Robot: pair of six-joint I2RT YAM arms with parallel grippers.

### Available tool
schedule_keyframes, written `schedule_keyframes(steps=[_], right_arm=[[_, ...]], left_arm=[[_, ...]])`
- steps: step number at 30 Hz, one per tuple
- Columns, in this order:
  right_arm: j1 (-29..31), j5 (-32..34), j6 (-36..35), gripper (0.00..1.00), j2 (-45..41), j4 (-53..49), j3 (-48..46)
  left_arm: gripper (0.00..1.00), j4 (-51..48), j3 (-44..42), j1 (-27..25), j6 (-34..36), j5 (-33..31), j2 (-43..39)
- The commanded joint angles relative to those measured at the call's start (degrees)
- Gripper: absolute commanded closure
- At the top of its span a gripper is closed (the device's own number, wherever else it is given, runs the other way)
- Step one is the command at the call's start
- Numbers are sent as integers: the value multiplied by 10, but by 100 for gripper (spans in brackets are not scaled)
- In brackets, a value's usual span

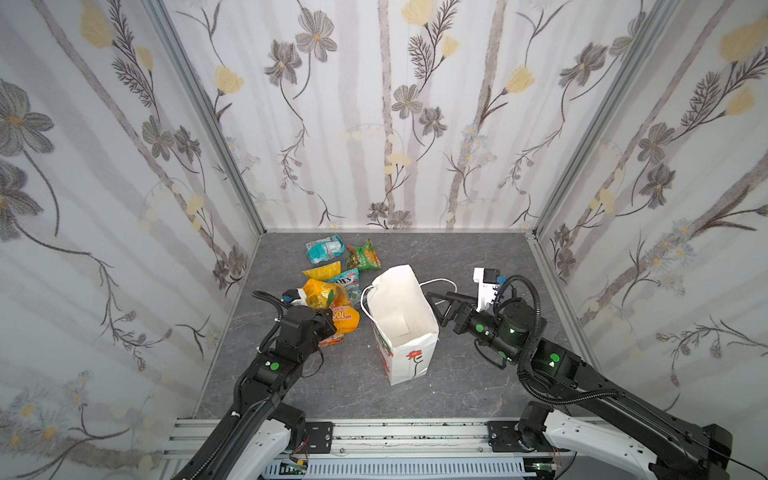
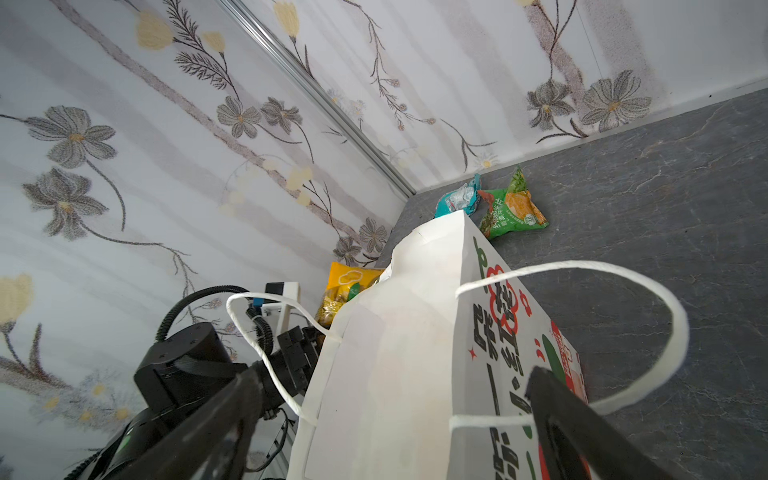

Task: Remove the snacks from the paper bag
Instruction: 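Carry the yellow packet toward the other packets with the left gripper while the right withdraws, then lower the yellow packet beside the Fox's Fruits packet and open the left gripper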

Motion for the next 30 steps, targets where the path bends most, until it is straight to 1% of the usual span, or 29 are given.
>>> schedule_keyframes(steps=[1, 11, 14, 16, 17, 20, 22, 24, 27, 30], right_arm=[[0, 2, 13, 1, -5, 24, -2], [0, -1, 21, 1, -6, 20, -27], [1, 0, 22, 1, -6, 20, -27], [0, 0, 22, 1, -5, 21, -28], [0, 0, 22, 1, -5, 21, -27], [0, 3, 20, 1, -6, 16, -23], [0, 10, 18, 1, -10, 9, -22], [0, 21, 17, 1, -16, -4, -19], [-1, 34, 10, 1, -25, -20, -16], [-7, 42, 2, 1, -31, -34, -11]], left_arm=[[89, 159, -30, 8, -48, 68, 36], [89, 313, -92, 28, -62, 130, 203], [87, 338, -94, 29, -63, 150, 246], [82, 346, -93, 29, -63, 160, 269], [77, 347, -92, 29, -64, 162, 278], [54, 342, -89, 29, -62, 163, 291], [38, 329, -88, 28, -58, 156, 285], [26, 304, -84, 28, -53, 144, 270], [14, 246, -73, 28, -38, 122, 239], [9, 184, -55, 30, -25, 103, 203]])
